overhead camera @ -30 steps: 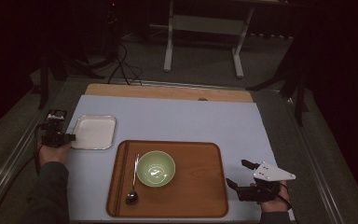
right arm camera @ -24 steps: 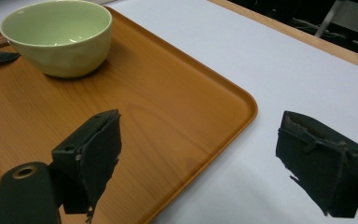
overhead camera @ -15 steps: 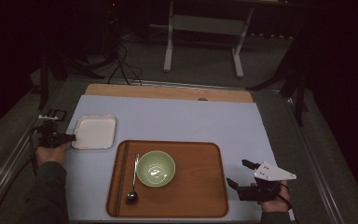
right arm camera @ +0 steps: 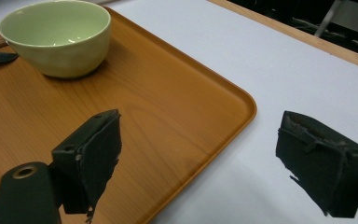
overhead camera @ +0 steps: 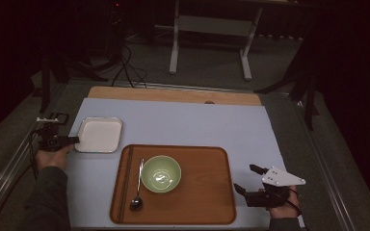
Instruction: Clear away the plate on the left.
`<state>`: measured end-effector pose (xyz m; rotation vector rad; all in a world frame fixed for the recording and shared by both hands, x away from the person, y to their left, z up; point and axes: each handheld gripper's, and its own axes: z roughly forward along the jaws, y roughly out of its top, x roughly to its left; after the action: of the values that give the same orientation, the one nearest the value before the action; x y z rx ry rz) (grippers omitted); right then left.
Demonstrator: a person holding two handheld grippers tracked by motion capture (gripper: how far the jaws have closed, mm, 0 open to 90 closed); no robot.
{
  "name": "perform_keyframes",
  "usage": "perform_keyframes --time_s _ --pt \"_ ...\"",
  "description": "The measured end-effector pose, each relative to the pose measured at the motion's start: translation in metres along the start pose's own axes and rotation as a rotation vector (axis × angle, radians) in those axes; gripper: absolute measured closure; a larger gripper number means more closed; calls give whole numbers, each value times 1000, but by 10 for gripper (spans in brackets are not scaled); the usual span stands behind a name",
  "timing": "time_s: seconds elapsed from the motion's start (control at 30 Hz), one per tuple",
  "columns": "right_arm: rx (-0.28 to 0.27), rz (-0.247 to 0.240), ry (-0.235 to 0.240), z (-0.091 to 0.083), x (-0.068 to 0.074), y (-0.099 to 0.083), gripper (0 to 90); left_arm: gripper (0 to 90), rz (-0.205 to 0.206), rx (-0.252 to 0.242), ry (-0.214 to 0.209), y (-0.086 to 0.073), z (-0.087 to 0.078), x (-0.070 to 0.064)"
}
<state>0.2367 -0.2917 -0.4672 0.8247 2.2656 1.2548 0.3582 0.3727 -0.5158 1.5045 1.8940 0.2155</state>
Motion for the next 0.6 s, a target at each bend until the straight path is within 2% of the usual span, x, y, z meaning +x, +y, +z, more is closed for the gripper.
perform_keyframes --time_s 0.07,0.3,0.47,0.6 --pt "2 -1 1 0 0 0 135 896 -1 -13 -6 2 -2 -2" --pt "-1 -2 1 0 1 0 135 896 30 -59 -40 12 -17 -18" --pt "-3 0 1 0 0 0 135 895 53 -80 -48 16 -25 -26" --pt "-4 0 0 0 0 0 135 895 57 -105 -71 19 -34 -33"
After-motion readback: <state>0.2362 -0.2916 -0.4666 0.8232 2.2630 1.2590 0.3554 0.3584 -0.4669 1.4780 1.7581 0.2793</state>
